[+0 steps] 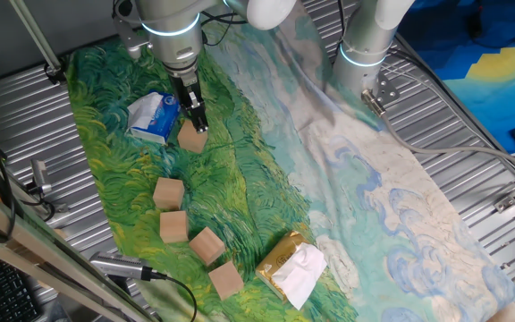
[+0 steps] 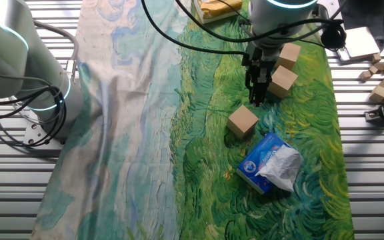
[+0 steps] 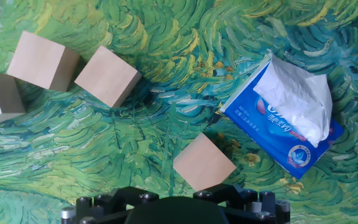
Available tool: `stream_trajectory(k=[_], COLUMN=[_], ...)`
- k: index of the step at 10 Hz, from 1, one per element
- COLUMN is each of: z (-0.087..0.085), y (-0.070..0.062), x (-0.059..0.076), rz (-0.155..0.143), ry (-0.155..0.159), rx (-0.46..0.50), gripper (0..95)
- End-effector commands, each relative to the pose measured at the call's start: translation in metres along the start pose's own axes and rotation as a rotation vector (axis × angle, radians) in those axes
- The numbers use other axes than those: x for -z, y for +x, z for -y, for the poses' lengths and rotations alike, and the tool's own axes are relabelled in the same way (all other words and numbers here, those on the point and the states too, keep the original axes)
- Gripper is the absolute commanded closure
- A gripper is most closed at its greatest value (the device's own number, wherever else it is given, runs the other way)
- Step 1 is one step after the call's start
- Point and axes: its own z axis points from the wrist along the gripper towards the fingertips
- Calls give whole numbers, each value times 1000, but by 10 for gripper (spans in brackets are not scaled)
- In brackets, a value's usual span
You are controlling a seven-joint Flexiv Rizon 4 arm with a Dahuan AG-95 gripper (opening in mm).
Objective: Stack the blocks in a vertical line of five
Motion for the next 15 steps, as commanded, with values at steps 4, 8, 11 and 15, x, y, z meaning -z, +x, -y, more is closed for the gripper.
stream_trajectory(k=[4,8,11,15], z=[2,2,2,1], y=[0,0,0,-1], x=[3,3,3,2], rz=[20,19,19,17], ry=[-47,-48,-48,-48], rx=[418,417,419,419], gripper=[950,950,950,950])
